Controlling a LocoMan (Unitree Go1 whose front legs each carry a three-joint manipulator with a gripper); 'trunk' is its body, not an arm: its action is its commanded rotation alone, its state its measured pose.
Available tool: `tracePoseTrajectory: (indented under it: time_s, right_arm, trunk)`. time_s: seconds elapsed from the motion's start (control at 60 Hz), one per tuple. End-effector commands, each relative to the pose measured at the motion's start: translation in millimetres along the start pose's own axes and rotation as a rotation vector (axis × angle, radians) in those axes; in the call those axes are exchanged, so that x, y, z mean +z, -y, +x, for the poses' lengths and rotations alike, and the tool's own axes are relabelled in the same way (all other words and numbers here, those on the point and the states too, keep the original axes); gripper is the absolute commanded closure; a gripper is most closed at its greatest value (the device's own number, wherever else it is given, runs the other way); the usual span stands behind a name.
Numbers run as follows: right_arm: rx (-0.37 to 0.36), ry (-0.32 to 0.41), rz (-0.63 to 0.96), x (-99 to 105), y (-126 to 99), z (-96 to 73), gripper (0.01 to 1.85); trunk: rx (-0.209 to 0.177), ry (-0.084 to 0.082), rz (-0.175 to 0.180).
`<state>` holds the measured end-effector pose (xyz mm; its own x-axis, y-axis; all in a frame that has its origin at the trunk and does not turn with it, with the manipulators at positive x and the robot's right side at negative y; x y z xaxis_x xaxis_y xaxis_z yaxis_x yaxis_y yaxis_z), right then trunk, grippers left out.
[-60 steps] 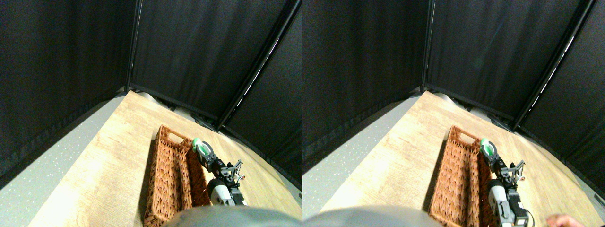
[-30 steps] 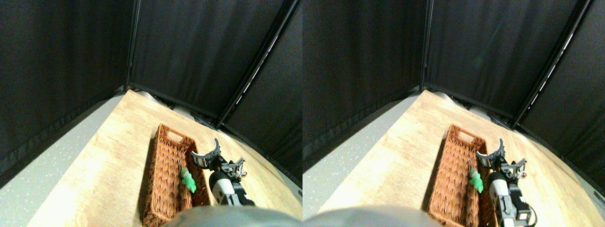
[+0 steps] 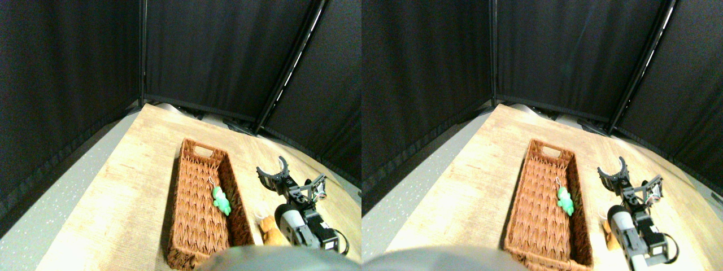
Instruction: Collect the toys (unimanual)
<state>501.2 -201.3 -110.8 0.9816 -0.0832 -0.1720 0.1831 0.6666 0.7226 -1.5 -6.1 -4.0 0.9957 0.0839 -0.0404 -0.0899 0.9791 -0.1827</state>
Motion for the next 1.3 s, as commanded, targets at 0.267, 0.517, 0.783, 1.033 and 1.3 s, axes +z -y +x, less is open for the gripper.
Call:
tracePoseTrajectory:
  time_s: [0.267, 0.517, 0.783, 1.033, 1.3]
  right_arm:
    - [-0.004, 0.09, 0.184, 5.7, 41.9, -20.2, 1.12]
    - [-0.035, 0.1, 0.261, -5.5, 60.8, -31.6, 0.89]
    - [-0.106, 0.043, 0.309, -18.3, 81.8, -31.9, 0.94]
    - [-0.215, 0.039, 0.411, -40.7, 111.5, -29.7, 0.93]
    - [-0.27, 0.066, 0.465, -47.3, 129.8, -19.7, 1.03]
  trunk:
    - [-0.037, -0.024, 0.015]
    - [-0.038, -0.033, 0.018]
    - [-0.025, -0.035, 0.008]
    - [-0.011, -0.037, -0.001]
    - [-0.008, -0.039, -0.001]
